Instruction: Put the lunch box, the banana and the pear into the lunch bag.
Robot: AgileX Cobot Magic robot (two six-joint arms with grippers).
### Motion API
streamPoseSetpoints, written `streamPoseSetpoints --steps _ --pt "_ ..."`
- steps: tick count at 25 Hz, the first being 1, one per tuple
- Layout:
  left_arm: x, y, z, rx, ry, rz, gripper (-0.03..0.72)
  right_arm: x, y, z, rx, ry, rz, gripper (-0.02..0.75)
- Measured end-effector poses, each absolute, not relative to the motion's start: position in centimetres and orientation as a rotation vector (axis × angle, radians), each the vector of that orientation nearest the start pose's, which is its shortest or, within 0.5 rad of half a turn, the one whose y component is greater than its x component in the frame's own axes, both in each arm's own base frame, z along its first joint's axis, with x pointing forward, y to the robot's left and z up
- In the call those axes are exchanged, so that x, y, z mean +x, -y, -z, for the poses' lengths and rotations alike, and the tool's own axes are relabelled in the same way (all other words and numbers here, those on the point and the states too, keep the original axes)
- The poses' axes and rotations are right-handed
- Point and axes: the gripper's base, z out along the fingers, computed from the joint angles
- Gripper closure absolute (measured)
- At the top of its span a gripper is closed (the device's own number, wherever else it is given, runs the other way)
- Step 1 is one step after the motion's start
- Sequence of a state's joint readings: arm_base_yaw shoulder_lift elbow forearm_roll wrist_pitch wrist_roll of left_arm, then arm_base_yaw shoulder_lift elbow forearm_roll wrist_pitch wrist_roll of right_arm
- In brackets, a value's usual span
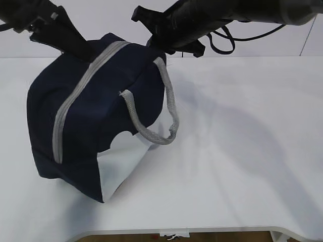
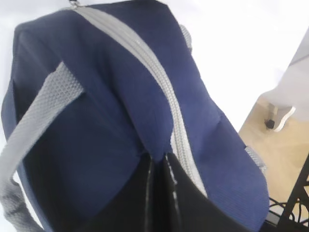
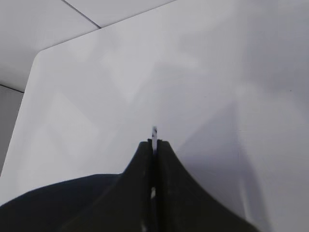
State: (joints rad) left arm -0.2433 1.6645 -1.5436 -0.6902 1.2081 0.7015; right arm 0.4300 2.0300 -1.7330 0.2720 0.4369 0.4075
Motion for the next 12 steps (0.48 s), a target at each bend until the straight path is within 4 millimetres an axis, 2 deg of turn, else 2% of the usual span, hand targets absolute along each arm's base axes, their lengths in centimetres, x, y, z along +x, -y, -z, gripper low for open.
streamPoseSetpoints --steps 5,12 --pt "31.1 13.3 -36.3 1.018 -2.328 0.776 0.694 43.8 -20.5 -26.3 0.207 -2.338 -0.688 0.737" --pt "30.9 13.3 -36.4 1.021 -2.326 0.776 0.694 44.2 -20.1 -24.5 0.230 -2.405 -0.666 0.737"
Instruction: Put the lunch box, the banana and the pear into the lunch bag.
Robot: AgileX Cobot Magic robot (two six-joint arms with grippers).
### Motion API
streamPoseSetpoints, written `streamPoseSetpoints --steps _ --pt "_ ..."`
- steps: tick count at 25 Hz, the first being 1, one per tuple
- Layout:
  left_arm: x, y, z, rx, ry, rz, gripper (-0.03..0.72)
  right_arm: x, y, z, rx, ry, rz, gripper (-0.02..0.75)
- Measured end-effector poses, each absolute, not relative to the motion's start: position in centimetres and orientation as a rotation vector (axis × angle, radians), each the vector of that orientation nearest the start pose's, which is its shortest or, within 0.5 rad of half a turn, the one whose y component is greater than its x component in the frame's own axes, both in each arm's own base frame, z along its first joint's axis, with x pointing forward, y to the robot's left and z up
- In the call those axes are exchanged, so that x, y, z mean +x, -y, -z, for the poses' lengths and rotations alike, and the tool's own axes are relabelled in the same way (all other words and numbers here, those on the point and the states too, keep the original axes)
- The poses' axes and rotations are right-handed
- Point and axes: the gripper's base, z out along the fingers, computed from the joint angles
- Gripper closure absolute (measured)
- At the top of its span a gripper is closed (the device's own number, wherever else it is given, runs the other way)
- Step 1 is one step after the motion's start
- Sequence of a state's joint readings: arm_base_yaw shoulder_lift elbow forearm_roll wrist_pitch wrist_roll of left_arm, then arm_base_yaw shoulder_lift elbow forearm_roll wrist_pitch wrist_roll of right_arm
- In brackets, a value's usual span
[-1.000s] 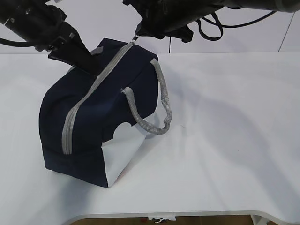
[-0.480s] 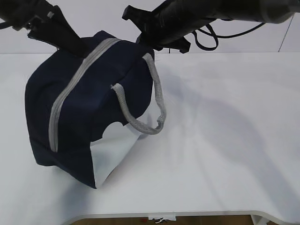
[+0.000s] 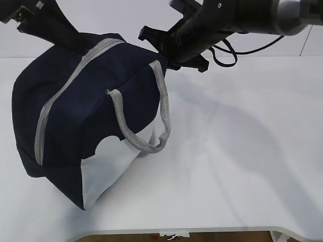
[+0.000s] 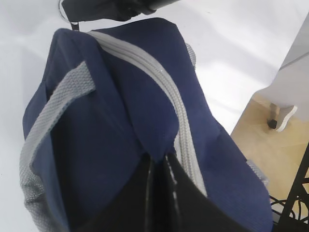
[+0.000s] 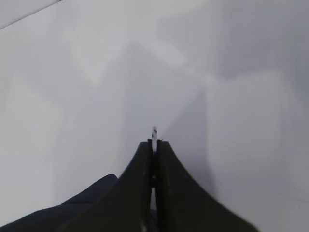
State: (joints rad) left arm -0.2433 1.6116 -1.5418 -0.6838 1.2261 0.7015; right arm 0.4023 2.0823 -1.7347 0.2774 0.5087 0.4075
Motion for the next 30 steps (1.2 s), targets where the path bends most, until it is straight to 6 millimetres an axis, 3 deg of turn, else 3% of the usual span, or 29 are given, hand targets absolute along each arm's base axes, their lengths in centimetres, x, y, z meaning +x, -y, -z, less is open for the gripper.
streamPoseSetpoints --steps 9,20,24,30 --pt "31.2 13.4 -36.0 1.024 -2.335 0.799 0.694 44.2 -20.0 -24.5 0.230 -2.411 -0.662 0.737" --pt "33.0 14.1 -33.6 1.008 -2.363 0.866 0.694 44.2 -20.0 -24.5 0.212 -2.413 -0.644 0.712" --pt "33.7 14.4 -32.7 0.992 -2.378 0.884 0.694 44.3 -19.9 -24.5 0.212 -2.412 -0.641 0.636" --pt "34.5 14.7 -31.5 0.969 -2.397 0.914 0.694 44.3 -19.8 -24.5 0.208 -2.412 -0.635 0.456"
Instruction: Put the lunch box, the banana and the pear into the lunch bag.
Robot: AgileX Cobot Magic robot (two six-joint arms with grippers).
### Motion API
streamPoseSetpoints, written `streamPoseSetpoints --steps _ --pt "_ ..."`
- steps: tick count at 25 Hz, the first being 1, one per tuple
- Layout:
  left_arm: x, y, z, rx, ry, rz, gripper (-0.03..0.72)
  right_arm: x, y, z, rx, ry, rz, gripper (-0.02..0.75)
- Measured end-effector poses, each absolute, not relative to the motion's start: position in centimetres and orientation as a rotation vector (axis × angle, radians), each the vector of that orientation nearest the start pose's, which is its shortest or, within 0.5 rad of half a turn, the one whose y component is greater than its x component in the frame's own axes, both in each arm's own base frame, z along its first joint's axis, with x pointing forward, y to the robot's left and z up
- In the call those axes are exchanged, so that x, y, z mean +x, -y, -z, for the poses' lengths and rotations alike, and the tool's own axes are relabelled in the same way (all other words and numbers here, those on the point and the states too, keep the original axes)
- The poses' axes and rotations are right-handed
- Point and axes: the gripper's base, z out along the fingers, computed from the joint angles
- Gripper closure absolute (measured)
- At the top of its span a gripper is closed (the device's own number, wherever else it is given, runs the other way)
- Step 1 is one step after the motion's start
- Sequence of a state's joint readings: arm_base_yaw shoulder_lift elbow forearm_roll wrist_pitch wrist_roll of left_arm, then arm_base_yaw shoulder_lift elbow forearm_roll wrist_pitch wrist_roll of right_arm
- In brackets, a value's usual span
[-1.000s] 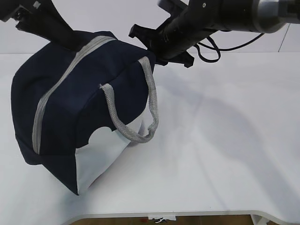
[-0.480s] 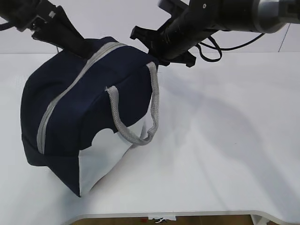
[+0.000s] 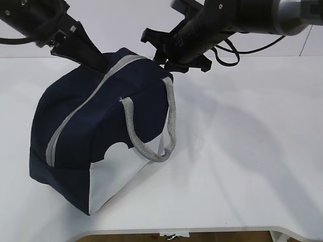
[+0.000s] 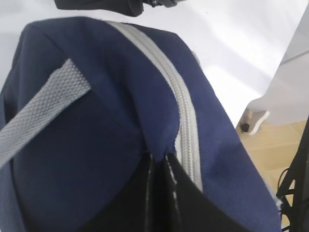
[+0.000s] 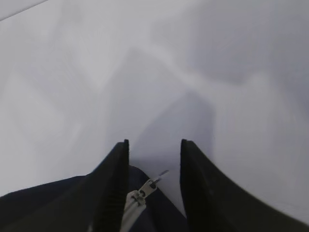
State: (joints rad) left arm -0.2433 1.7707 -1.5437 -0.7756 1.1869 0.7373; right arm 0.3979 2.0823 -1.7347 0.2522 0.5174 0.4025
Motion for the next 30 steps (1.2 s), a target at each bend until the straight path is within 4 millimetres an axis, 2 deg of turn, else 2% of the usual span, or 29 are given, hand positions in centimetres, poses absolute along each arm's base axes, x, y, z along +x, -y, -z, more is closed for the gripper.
streamPoseSetpoints --steps 2,7,18,21,23,27,30 --pt "34.8 14.8 -31.0 0.958 -2.405 0.931 0.694 44.3 -19.8 -24.4 0.194 -2.411 -0.618 0.417" --pt "35.0 14.9 -30.7 0.949 -2.409 0.942 0.694 44.4 -19.2 -24.8 0.084 -2.434 -0.481 0.397" --pt "34.9 14.9 -30.7 0.956 -2.413 0.949 0.684 44.2 -18.5 -30.2 -0.103 -2.412 -0.327 0.395" --pt "34.9 14.9 -30.6 0.945 -2.427 0.947 0.636 43.7 -18.3 -30.7 -0.244 -2.457 -0.256 0.395" --pt "34.9 14.8 -30.5 0.933 -2.448 0.934 0.572 43.2 -18.1 -31.1 -0.328 -2.489 -0.215 0.395" --pt "35.1 14.5 -30.6 0.879 -2.505 0.899 0.421 42.4 -17.8 -31.8 -0.382 -2.553 -0.180 0.395" --pt "35.3 14.5 -31.5 0.865 -2.511 0.887 0.374 41.9 -17.6 -31.8 -0.403 -2.605 -0.161 0.395"
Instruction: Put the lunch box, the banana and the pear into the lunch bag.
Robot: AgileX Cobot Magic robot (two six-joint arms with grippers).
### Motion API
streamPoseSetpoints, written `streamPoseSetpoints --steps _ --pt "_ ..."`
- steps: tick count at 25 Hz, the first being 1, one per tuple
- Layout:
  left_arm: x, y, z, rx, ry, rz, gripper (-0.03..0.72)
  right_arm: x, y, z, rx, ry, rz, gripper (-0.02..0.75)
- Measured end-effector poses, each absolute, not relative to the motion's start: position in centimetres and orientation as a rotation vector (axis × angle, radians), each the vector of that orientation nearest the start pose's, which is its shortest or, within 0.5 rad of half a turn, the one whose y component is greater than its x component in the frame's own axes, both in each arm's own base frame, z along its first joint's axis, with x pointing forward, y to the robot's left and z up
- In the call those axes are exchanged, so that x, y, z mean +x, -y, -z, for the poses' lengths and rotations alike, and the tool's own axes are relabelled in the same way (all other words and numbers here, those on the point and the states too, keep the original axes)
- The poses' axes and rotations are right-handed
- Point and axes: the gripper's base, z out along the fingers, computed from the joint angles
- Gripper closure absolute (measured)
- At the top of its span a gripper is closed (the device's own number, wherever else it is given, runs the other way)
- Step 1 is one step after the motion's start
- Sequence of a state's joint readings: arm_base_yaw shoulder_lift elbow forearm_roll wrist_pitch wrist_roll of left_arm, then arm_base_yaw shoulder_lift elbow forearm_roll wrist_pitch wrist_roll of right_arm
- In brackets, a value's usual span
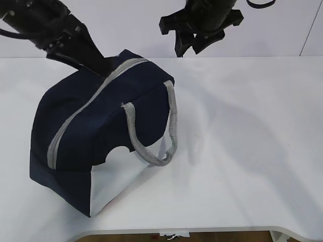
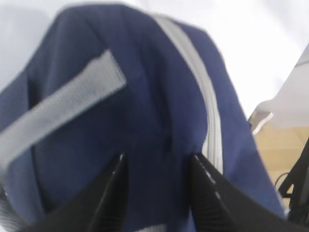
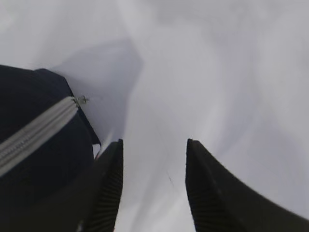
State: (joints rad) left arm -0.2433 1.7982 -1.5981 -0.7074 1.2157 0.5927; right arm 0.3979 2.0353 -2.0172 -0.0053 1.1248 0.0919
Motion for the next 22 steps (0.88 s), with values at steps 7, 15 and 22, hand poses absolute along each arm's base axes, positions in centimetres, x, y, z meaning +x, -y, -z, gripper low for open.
streamPoseSetpoints --steps 7,15,22 --pt "35.9 13.9 -33.5 0.780 -2.537 0.767 0.360 40.8 -16.9 -32.3 -0.441 -2.685 -0.107 0.396" --pt "35.2 11.6 -34.5 0.607 -2.668 0.461 0.359 40.5 -16.3 -33.3 -0.461 -2.652 -0.028 0.396" --pt "32.5 9.9 -34.9 0.581 -2.705 0.290 0.364 38.2 -15.3 -35.3 -0.457 -2.635 -0.033 0.396"
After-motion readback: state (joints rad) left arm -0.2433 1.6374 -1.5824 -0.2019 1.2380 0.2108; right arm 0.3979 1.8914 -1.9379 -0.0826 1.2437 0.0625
